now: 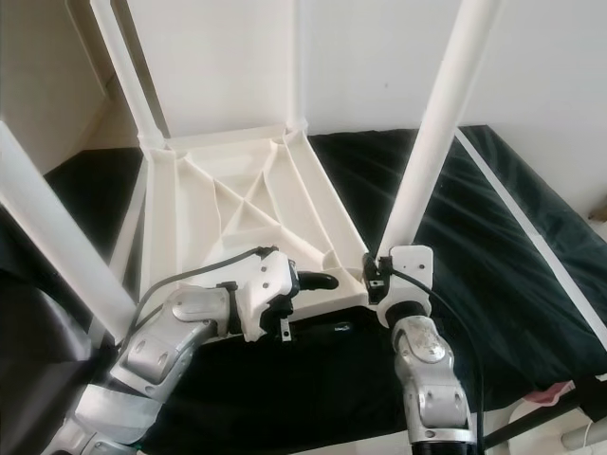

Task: Building children table

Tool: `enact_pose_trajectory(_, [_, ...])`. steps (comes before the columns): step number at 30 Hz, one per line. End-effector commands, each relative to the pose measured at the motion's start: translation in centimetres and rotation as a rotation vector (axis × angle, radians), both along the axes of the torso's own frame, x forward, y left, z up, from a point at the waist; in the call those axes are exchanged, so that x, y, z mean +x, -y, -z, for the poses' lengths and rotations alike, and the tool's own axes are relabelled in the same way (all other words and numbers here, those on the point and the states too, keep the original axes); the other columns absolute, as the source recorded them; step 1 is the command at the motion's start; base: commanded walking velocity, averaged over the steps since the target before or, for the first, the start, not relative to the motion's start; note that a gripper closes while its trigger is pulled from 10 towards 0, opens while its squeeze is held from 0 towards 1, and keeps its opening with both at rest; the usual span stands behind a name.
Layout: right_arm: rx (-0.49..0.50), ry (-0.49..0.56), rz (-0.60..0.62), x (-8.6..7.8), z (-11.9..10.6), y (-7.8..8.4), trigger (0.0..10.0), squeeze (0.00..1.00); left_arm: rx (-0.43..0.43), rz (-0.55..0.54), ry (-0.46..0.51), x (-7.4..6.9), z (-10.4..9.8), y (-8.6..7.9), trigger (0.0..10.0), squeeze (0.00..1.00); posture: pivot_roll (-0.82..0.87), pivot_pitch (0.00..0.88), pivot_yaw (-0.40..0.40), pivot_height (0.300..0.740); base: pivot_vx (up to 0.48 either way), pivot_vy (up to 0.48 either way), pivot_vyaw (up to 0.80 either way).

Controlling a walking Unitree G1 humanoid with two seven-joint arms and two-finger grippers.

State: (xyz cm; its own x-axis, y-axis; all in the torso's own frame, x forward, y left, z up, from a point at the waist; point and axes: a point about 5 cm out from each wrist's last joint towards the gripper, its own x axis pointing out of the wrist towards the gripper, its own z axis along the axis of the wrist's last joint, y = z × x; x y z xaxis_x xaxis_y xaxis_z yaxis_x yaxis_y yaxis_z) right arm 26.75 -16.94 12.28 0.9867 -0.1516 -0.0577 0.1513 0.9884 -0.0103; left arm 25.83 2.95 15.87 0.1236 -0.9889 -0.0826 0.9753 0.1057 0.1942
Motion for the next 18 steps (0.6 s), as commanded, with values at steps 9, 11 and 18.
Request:
enact_pose_trajectory(9, [0.046,-0.094,0.15,0.2,1.4,-0.1,10.0,0.0,-0.012,-0.079,0.014,0.5,0.0,0.1,10.0,0.0,-0.07,0.0,-0.012,0.74,0.0,0.0,0.0])
enact_pose_trajectory(11, [0.053,-0.077,0.134,0.3,1.2,-0.4,10.0,1.0,-0.015,-0.08,0.015,0.5,0.0,0.1,10.0,0.0,-0.07,0.0,-0.013,0.74,0.0,0.0,0.0])
enact_pose_trajectory(18, [0.034,-0.013,0.092,0.0,0.2,-0.5,10.0,1.0,0.017,-0.088,0.003,0.4,0.6,0.1,10.0,0.0,-0.07,0.0,-0.015,0.74,0.0,0.0,0.0])
